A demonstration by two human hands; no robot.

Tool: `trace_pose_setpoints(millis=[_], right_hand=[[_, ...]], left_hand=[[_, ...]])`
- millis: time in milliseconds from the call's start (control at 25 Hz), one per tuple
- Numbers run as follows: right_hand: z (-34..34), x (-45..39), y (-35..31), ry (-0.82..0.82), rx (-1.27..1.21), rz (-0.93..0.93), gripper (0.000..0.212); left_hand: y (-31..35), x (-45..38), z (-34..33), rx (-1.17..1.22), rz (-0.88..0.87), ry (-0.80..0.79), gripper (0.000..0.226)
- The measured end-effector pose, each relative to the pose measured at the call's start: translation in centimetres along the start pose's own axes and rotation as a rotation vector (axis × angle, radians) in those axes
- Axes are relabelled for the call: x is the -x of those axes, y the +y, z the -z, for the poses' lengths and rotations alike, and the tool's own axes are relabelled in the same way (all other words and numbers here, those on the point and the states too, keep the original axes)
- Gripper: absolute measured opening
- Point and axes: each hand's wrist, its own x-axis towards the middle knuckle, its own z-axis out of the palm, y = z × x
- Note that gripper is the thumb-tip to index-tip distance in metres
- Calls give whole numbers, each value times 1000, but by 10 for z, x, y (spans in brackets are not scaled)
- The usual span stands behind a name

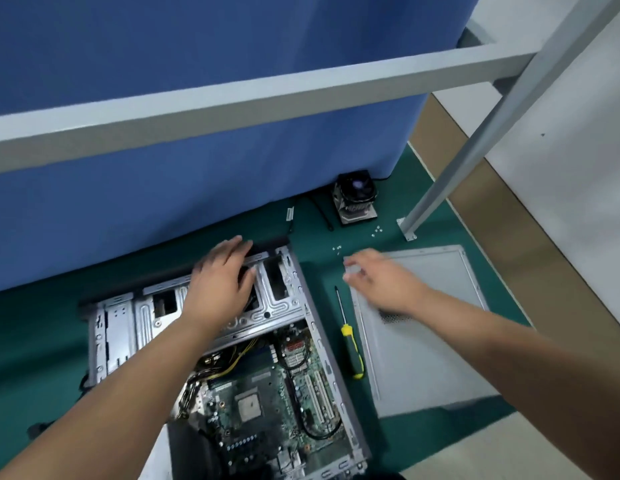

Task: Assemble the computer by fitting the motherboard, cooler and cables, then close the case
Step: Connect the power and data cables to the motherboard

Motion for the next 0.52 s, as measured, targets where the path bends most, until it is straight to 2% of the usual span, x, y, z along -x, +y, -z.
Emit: trace_pose_setpoints(millis=[80,200,320,440,520], right_hand=[[23,-45,16,75,38,-61,37],[40,-106,32,74,90,-210,30],[49,-159,40,143,97,-411,47],[47,-199,39,237,3,-436,65],[40,-217,36,267,-27,-481,69]], left_hand=[[7,-20,-11,7,122,-7,56],[11,-21,-31,-113,173,132,55],[10,-21,-42,-182,136,223,54],[5,-24,-48,-204,141,255,52],[3,-24,-51,-216,125,295,51]])
